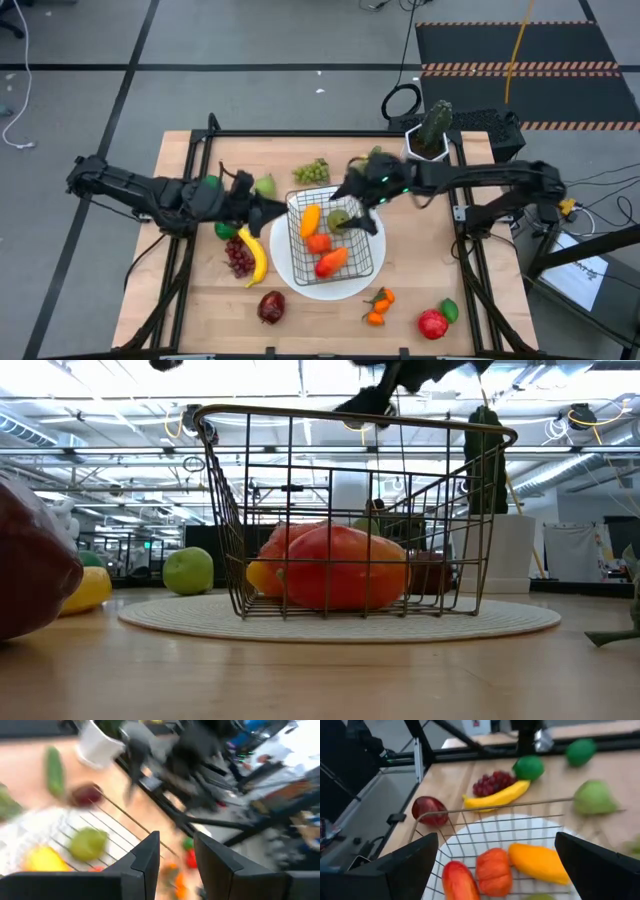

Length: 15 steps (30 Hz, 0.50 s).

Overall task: Build produce basket
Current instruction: Put the bottom dark red apple into the black wire basket

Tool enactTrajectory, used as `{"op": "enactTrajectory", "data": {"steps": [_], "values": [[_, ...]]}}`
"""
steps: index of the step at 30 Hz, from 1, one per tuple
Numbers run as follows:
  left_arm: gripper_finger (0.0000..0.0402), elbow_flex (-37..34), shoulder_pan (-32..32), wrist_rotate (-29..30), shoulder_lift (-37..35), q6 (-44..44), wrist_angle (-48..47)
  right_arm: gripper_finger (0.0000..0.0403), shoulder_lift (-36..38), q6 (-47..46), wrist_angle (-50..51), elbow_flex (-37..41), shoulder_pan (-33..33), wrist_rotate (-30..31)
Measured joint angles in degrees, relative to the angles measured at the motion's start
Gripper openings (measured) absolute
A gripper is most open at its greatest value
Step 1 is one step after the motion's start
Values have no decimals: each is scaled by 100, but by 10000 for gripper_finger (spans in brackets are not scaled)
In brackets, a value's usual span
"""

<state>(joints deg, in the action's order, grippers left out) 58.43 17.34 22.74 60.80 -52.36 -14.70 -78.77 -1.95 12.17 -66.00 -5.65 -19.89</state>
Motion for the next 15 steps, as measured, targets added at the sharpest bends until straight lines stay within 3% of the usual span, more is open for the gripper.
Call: {"op": "enactTrajectory", "data": {"steps": [7,12,15], "values": [[120,3,1105,686,114,-997,-7,393,1170,149,606,0,-549,194],[120,-1,1523,698,528,-1553,-398,393,1660,244,961,0,-952,196],[120,4,1722,333,828,-1983,-765,393,1800,282,1171,-2,-1144,194]]}}
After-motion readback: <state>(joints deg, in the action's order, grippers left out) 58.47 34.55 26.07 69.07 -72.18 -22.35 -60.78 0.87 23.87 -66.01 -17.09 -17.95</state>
